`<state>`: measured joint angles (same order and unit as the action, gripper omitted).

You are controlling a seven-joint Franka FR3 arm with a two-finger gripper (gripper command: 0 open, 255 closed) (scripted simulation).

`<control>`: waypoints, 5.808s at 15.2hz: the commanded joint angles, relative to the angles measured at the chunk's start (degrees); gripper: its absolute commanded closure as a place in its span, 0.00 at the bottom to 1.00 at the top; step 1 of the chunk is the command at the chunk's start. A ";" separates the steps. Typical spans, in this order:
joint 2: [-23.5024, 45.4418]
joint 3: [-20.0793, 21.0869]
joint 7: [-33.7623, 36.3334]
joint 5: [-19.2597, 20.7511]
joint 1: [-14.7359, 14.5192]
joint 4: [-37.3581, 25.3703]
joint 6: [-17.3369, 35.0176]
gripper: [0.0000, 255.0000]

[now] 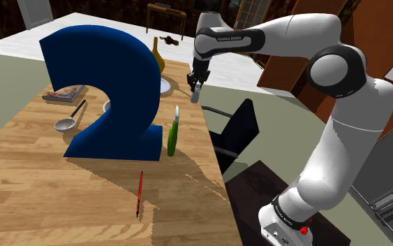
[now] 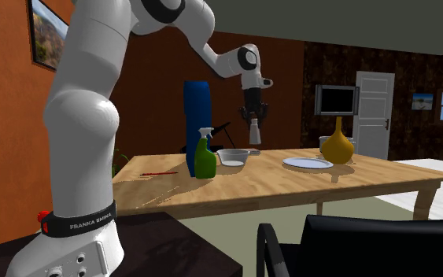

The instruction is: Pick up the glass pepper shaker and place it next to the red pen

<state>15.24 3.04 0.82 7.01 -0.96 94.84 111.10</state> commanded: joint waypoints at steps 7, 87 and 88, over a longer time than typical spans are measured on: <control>-1.61 3.49 9.72 0.88 -6.02 1.88 -0.78 1.00; 16.25 10.36 11.29 9.36 -2.35 3.36 17.65 1.00; 16.27 10.35 11.28 9.36 -2.35 3.32 17.63 1.00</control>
<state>31.47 13.41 12.10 16.36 -3.31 98.17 128.75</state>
